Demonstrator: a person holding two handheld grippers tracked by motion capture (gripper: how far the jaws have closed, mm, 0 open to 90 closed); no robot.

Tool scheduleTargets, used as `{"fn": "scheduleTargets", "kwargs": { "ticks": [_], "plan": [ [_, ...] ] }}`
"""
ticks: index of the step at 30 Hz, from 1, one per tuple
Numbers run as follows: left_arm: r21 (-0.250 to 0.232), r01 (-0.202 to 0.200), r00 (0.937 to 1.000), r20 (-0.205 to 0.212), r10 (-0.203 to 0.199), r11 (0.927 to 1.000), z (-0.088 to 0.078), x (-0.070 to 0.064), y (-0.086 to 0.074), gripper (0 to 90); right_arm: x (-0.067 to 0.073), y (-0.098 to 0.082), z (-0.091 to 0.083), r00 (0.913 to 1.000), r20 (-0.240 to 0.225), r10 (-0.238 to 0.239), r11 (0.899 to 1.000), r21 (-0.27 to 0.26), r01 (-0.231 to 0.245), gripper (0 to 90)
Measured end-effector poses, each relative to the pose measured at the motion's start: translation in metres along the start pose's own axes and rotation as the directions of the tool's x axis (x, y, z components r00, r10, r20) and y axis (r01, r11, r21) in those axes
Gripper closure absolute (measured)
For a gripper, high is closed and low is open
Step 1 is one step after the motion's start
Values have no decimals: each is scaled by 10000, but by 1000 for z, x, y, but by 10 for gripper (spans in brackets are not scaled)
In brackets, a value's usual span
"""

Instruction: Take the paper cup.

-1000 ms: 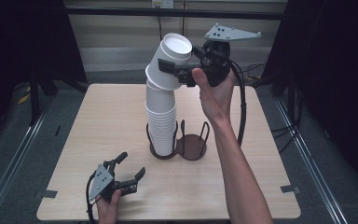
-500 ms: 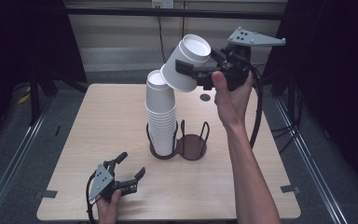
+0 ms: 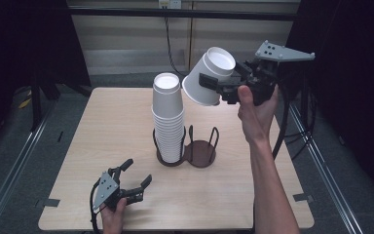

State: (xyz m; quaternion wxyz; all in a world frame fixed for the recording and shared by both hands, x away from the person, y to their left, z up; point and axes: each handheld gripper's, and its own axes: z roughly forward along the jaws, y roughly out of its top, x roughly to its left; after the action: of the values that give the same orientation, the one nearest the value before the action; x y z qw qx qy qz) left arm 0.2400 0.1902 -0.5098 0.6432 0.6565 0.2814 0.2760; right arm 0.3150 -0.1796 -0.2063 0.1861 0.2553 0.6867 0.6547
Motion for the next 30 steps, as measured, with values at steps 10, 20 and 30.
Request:
{"fn": "scheduleTargets", "kwargs": {
  "ticks": [10,20,30],
  "plan": [
    [-2,2,10000,1,-2,10000,0,0,0,157,2,-21,-6,10000,-5,-32,9996,266,32,209],
    [-41,63,10000,26,-63,10000,0,0,0,155,10,-53,-1,9997,-242,47,9982,593,-33,209],
    [-14,0,9999,103,0,10000,0,0,0,156,17,-78,4,9990,-429,141,9949,1004,-97,209]
  ]
}}
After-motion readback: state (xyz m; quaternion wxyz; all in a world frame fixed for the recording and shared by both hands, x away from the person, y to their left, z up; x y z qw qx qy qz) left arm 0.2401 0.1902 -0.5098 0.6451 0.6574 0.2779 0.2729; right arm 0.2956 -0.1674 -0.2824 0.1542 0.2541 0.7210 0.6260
